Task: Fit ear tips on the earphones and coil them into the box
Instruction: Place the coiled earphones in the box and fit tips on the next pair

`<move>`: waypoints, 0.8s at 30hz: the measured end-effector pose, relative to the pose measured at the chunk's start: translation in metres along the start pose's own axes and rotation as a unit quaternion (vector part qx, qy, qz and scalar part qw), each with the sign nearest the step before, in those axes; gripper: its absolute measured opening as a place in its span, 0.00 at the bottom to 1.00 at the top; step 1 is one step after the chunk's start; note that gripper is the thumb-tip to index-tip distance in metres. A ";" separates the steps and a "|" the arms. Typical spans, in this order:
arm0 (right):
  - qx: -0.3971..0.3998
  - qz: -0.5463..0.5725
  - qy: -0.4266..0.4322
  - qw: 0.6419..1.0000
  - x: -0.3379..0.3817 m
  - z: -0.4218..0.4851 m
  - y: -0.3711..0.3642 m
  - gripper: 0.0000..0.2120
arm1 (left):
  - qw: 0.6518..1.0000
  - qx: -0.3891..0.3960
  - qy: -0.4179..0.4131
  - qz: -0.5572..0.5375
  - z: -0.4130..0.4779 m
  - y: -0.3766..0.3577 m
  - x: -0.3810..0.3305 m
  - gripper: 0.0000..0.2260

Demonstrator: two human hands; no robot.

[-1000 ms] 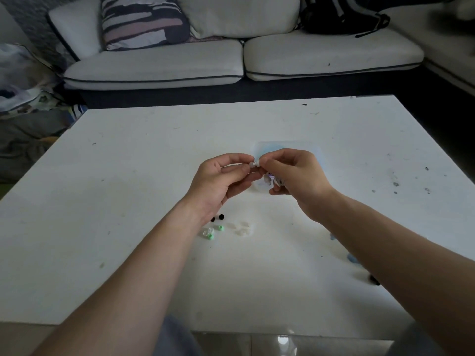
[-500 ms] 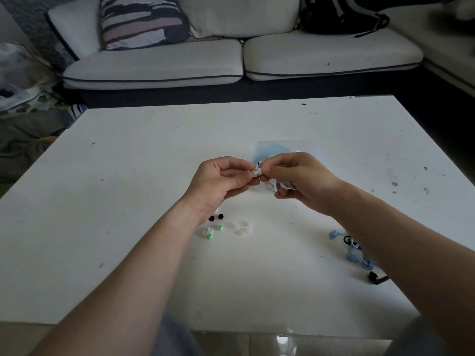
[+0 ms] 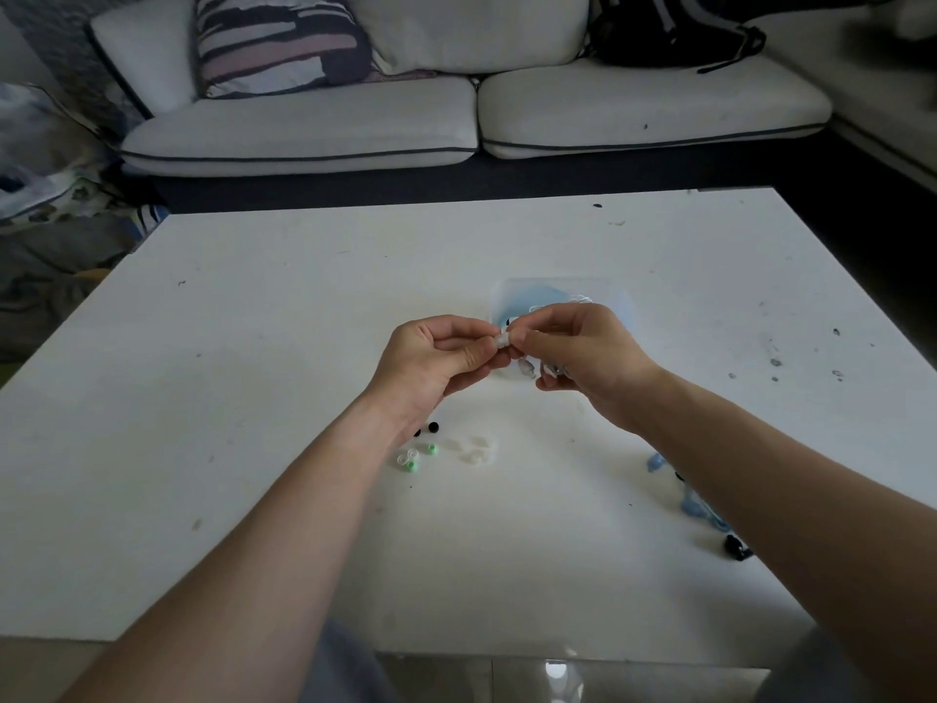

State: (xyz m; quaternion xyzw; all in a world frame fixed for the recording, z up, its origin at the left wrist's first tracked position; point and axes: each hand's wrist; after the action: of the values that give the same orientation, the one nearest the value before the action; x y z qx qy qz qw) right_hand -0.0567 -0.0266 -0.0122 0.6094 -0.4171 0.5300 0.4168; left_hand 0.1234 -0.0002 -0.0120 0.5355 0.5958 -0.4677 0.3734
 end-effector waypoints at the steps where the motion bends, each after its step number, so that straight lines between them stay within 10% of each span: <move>1: 0.008 0.000 0.000 1.000 0.000 0.000 0.001 0.04 | 1.000 0.001 0.003 -0.003 0.000 0.000 0.000 0.05; 19: 0.066 0.079 -0.044 0.994 -0.002 0.000 0.003 0.07 | 1.000 0.016 -0.002 0.024 0.003 0.006 0.001 0.05; 24: 0.033 0.166 -0.088 0.982 -0.004 0.002 0.002 0.06 | 0.928 -0.036 -0.042 0.369 0.011 0.016 0.018 0.06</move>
State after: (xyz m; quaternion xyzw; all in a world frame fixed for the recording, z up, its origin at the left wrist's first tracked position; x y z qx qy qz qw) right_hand -0.0582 -0.0293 -0.0162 0.5890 -0.5302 0.5497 0.2642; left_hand 0.1358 -0.0057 -0.0343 0.6834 0.3568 -0.2973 0.5632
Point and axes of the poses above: each hand's wrist, its own z-axis towards the middle knuckle, its own y-axis out of the back of the hand, x = y × z, and after that the axes turned 5 degrees about y, right-handed
